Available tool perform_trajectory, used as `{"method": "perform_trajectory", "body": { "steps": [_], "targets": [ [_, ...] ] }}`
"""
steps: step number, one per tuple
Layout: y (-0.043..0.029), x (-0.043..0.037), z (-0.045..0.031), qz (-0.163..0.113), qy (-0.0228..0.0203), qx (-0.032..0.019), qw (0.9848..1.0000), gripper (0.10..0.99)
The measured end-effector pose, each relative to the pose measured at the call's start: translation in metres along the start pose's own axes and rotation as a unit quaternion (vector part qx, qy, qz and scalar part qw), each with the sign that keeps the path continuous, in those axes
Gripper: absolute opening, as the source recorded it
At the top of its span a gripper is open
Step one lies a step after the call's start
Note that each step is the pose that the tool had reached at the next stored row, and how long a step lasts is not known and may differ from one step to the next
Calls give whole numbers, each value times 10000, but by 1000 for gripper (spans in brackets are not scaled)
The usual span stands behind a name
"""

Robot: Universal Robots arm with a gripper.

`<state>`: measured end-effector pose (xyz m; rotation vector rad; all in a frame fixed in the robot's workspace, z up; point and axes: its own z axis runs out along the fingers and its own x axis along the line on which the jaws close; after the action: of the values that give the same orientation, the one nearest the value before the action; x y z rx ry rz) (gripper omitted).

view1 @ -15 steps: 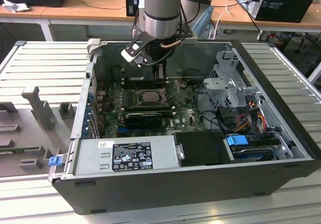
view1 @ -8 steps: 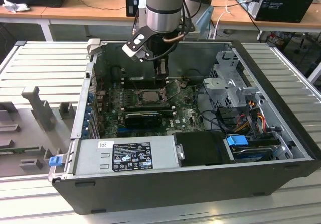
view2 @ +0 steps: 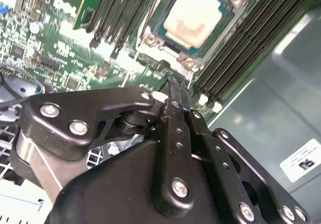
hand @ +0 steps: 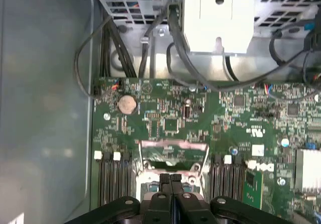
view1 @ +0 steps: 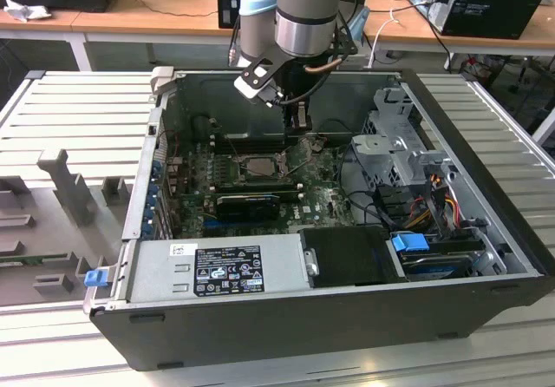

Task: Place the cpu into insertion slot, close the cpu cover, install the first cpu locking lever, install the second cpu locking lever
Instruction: 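Close the cpu cover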

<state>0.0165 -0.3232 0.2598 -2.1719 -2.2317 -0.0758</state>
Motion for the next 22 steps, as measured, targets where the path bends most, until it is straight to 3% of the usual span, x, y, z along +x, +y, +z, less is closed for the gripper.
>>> {"method": "perform_trajectory", "body": {
  "steps": [2,10,19,22],
  "targets": [
    [103,-3,1,-21,1,12,10000,106],
    [331,-9,5,-58,1,34,10000,106],
    [463,-14,31,-66,2,38,10000,106],
    [495,-18,88,-68,2,38,10000,106]
  ]
}}
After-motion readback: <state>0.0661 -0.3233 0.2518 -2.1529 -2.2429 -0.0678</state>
